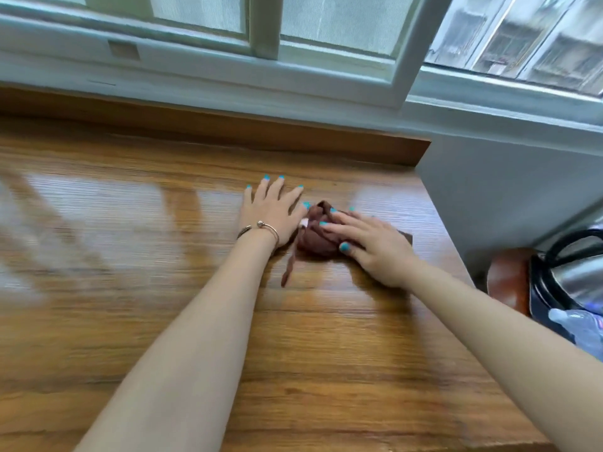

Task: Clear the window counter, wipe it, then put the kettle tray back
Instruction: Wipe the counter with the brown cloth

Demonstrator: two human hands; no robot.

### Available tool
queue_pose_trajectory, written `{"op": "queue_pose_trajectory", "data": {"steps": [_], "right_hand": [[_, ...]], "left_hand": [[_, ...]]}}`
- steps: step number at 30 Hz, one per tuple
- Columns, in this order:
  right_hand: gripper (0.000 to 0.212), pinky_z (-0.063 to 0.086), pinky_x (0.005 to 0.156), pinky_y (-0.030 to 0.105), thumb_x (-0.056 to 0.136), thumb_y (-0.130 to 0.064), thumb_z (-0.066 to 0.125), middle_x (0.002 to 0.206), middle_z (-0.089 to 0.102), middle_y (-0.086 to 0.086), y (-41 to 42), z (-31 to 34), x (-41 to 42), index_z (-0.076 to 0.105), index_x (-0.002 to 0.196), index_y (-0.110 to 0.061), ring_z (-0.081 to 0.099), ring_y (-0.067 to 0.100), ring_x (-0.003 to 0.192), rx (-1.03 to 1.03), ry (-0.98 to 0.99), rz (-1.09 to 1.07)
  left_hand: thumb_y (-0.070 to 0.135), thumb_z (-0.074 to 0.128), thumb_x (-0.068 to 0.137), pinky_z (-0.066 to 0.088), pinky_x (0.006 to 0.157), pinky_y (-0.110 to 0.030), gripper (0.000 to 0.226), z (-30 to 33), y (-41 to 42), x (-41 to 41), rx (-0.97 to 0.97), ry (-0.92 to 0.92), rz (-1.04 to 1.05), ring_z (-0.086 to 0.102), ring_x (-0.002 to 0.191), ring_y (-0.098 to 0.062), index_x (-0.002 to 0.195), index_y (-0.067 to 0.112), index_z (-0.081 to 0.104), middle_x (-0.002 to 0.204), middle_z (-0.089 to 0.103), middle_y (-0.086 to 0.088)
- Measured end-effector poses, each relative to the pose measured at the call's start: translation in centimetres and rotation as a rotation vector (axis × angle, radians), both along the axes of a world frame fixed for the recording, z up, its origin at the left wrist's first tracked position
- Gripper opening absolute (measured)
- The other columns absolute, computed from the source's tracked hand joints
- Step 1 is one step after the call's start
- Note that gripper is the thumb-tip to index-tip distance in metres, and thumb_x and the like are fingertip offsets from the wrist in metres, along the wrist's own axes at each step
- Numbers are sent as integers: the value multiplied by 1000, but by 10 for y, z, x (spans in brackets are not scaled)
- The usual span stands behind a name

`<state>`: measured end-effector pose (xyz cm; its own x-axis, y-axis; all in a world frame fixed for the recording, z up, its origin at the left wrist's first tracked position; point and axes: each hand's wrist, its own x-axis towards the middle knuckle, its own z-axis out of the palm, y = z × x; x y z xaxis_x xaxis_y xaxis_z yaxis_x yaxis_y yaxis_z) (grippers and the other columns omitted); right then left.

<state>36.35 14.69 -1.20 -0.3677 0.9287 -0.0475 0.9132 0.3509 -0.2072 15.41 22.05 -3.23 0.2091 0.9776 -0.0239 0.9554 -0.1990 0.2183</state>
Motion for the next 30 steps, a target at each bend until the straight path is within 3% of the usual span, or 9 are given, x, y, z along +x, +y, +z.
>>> {"op": "queue_pose_trajectory", "data": {"steps": [4, 7, 12, 15, 18, 21, 26, 30], "right_hand": [[45, 14, 119, 43, 103, -42, 36, 159, 19, -18, 72, -7, 4, 27, 146, -51, 11, 18, 150, 37, -64, -159], [47, 5, 121, 39, 104, -43, 32, 161, 17, -14, 72, -6, -6, 24, 150, -42, 6, 14, 150, 59, -94, -201], [51, 11, 119, 27, 95, -56, 33, 155, 28, -18, -15, -4, 2, 37, 144, -43, 14, 1, 146, 39, 105, 104], [47, 11, 115, 16, 94, -47, 47, 152, 31, -23, -11, -1, 18, 42, 140, -46, 20, -2, 144, -22, 146, 210], [46, 19, 114, 21, 91, -28, 54, 148, 40, -12, 42, -2, 17, 53, 137, -30, 34, 9, 139, 21, 193, 218], [45, 22, 116, 29, 96, -20, 55, 150, 41, -1, 112, -8, 9, 51, 141, -23, 35, 21, 141, 72, 166, 120], [46, 14, 121, 31, 102, -25, 47, 158, 29, -7, 168, -6, -12, 41, 147, -28, 20, 13, 147, 97, 91, -48], [41, 19, 113, 21, 99, -26, 54, 151, 41, -10, 133, -4, -16, 51, 140, -30, 33, 11, 141, 112, 164, -41]], "left_hand": [[55, 15, 99, 0, 118, -47, 49, -1, 3, 4, -1, 27, 59, 0, 148, -22, 147, 49, 15, 162, 7, 5], [57, 15, 97, -1, 119, -47, 52, -1, 5, 3, -13, 30, 60, -1, 148, -22, 148, 49, 11, 162, 5, 5], [51, 13, 99, -1, 119, -47, 49, -2, 3, 3, -3, 30, 65, -4, 149, -21, 148, 49, 7, 162, 2, 5], [52, 13, 99, -2, 118, -48, 50, -3, 3, 6, -6, 23, 67, -4, 148, -21, 148, 49, 6, 162, 1, 5], [49, 12, 100, -1, 118, -49, 49, -4, 5, 6, 13, 41, 52, -4, 148, -21, 148, 48, 6, 162, 0, 5], [48, 13, 100, -2, 118, -48, 50, -4, 5, 5, 5, 34, 66, -5, 148, -20, 150, 42, 13, 162, -1, 5], [50, 13, 99, -4, 118, -47, 51, 2, 5, 5, -21, 18, 61, -6, 148, -19, 149, 44, 13, 162, -1, 6], [50, 13, 99, -3, 118, -47, 51, 2, 6, 3, -34, 34, 70, -6, 148, -19, 149, 42, 17, 162, -1, 6]]}}
